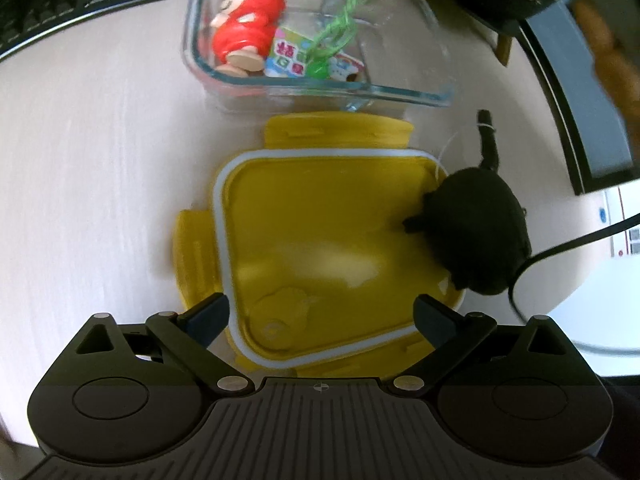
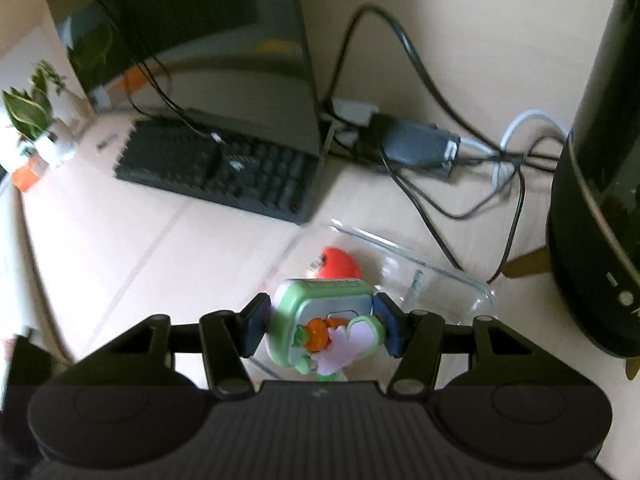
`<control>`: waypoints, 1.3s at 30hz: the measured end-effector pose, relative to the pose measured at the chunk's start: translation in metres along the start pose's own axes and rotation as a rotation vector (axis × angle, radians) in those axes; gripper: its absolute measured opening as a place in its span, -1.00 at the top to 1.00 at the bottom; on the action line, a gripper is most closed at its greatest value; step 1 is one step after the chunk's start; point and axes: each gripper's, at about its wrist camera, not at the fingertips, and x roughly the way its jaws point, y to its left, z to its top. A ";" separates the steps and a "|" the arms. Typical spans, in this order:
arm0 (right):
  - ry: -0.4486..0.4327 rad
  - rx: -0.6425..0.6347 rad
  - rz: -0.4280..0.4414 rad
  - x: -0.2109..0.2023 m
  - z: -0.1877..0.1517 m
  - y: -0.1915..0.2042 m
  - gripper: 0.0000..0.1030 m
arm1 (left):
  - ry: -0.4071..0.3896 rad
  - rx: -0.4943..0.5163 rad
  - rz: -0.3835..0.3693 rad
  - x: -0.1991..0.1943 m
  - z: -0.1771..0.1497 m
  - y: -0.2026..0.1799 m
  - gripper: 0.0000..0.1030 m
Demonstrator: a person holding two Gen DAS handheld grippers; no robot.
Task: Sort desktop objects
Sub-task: 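Carry the green toy into the glass container and open the right gripper, then grasp the black plush cat with the right gripper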
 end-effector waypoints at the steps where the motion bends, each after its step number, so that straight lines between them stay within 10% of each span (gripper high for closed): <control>1: 0.011 -0.005 -0.016 0.007 0.001 -0.001 -0.14 | 0.002 -0.007 -0.003 0.001 0.000 0.001 -0.96; 22: 0.016 0.014 -0.115 0.038 0.014 -0.016 -0.38 | 0.017 -0.012 -0.024 0.005 -0.001 0.003 -0.96; 28: 0.027 0.042 -0.095 0.026 0.008 -0.017 0.29 | 0.020 -0.014 -0.032 0.007 -0.001 0.003 -0.96; 39: 0.057 0.130 0.020 0.014 -0.019 -0.024 0.35 | 0.021 0.041 -0.003 0.011 0.001 -0.004 -0.96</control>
